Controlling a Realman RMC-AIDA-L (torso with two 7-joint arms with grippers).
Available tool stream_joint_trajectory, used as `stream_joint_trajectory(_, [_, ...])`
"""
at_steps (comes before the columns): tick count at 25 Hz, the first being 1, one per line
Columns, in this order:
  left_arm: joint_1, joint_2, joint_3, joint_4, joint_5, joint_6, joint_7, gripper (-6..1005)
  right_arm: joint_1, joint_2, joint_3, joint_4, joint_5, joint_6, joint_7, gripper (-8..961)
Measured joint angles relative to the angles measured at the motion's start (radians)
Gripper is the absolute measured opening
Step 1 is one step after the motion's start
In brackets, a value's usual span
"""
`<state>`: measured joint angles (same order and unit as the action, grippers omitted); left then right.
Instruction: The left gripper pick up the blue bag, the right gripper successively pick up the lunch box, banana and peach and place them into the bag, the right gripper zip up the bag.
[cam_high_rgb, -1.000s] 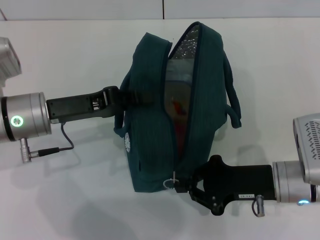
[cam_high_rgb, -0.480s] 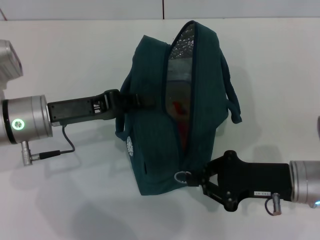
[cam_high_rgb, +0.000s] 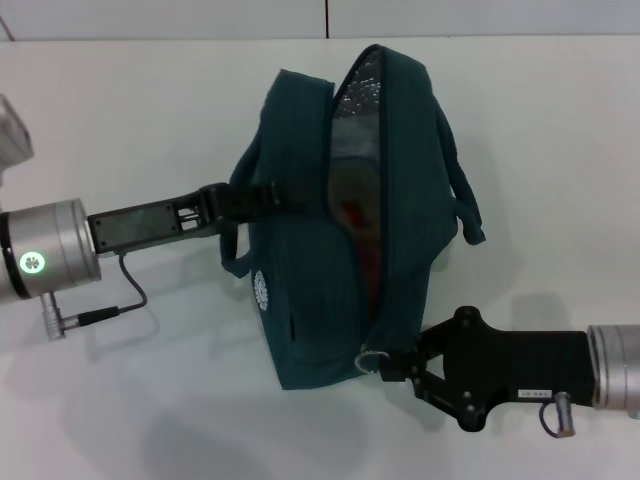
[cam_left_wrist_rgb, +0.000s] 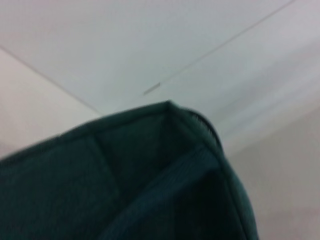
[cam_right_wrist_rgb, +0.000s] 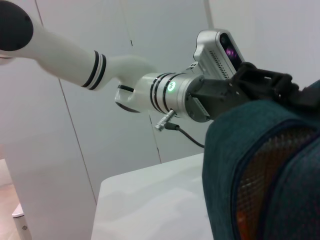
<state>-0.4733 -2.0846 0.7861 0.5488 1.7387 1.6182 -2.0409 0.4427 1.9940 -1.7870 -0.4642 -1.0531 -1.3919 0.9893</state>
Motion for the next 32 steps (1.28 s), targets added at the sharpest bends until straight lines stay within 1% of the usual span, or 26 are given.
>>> stream_joint_trajectory(3, [0.005,0.000,-0.027,-0.030,-0.035,-0.001,0.055,307,-0.004,-0.012,0.014,0.000,0.000,-0.020,0.000,16])
stream_joint_trajectory(8, [0.010,0.001,-0.070,-0.057,-0.053,-0.006,0.118,394,-0.012,-0.021,0.057,0.001,0.000,-0.056,0.000,16])
stream_joint_trajectory(11, [0.013,0.001,-0.072,-0.058,-0.057,-0.006,0.162,604,-0.011,-0.025,0.074,-0.001,-0.001,-0.072,0.000,16])
stream_joint_trajectory(13, [0.019,-0.001,-0.074,-0.063,-0.082,-0.006,0.209,695,-0.007,-0.028,0.075,-0.004,-0.002,-0.082,-0.001,16])
stream_joint_trajectory(16, [0.040,-0.001,-0.075,-0.072,-0.153,-0.007,0.291,831,-0.005,-0.032,0.079,-0.026,-0.003,-0.093,-0.001,16])
stream_joint_trajectory(22, [0.081,0.000,-0.076,-0.074,-0.260,-0.010,0.425,899,-0.015,-0.034,0.119,-0.076,-0.003,-0.119,-0.001,17])
stream_joint_trajectory(26, [0.094,0.001,-0.076,-0.075,-0.286,-0.015,0.462,898,-0.011,-0.034,0.137,-0.100,-0.003,-0.121,-0.001,17])
stream_joint_trajectory(32, [0.104,0.001,-0.099,-0.075,-0.289,-0.020,0.477,897,0.023,-0.032,0.156,-0.113,-0.003,-0.113,0.001,17])
